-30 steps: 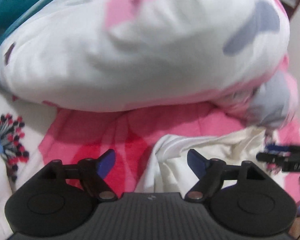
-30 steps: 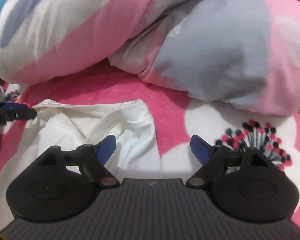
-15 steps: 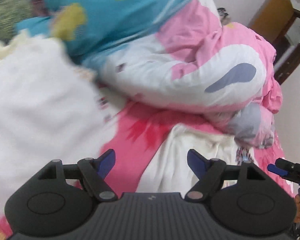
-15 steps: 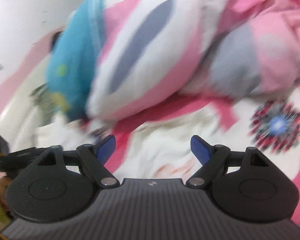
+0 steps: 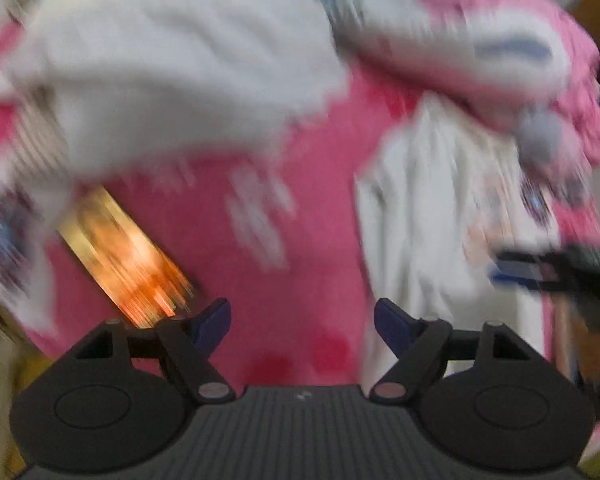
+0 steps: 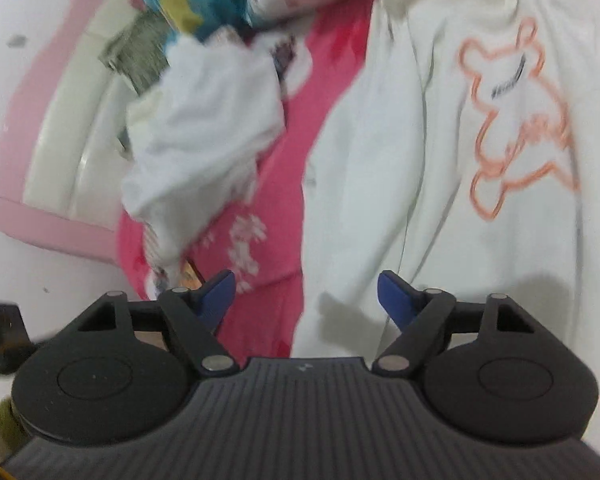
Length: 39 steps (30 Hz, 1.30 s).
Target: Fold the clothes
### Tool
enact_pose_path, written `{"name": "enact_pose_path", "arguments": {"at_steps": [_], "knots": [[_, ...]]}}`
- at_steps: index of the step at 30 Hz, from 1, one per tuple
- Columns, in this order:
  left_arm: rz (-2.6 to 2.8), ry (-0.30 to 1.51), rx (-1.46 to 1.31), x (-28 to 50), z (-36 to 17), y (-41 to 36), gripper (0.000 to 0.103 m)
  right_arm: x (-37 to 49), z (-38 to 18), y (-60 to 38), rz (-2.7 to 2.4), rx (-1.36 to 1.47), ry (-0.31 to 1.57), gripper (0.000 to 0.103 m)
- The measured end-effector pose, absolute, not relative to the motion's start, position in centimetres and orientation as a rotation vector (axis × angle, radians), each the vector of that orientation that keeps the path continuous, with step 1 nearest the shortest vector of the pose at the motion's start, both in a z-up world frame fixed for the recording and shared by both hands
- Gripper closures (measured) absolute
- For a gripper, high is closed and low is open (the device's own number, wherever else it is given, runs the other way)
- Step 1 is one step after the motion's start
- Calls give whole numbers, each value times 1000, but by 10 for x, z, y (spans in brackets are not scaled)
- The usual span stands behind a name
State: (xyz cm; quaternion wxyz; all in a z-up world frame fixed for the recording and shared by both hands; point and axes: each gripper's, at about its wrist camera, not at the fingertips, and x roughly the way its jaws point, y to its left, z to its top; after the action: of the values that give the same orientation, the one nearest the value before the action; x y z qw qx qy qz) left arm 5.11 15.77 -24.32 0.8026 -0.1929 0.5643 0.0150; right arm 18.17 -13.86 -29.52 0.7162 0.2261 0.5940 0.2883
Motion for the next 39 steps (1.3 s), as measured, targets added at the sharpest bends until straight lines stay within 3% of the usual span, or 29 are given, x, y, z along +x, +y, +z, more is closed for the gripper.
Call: {"name": "enact_pose_path", "arguments": {"at_steps": [4,7,13,18,23,24,25,27,33,36,39], "knots": [[-103,1306,-320,38,-292,108,32,178,-312,-114,614,406,1375,43],[-151,1352,-247,33,-317,81,47,178,-317,-99,630,370,1387,50],[-209,1371,-207,21,-328,59,78,170,-317,-84,631,291,1411,52],[-231,1331,-172,13,-311,52,88,165,-321,-78,627,248,1443,52],[-291,1300,-138,6,-305,40,88,159,-330,-69,616,177,1473,52],[-306,1297,-140,4,-305,36,88,156,-332,-70,603,151,1474,61],[-320,1294,-142,3,-306,32,88,154,-335,-72,589,125,1473,78],[-343,1295,-154,0,-306,30,88,151,-339,-79,545,105,1485,95],[-367,1295,-176,-1,-310,26,88,149,-333,-103,496,221,1489,92],[-375,1295,-171,-1,-312,20,88,147,-339,-97,527,207,1534,77],[-367,1303,-163,-3,-315,18,83,143,-345,-92,546,171,1570,79]]}}
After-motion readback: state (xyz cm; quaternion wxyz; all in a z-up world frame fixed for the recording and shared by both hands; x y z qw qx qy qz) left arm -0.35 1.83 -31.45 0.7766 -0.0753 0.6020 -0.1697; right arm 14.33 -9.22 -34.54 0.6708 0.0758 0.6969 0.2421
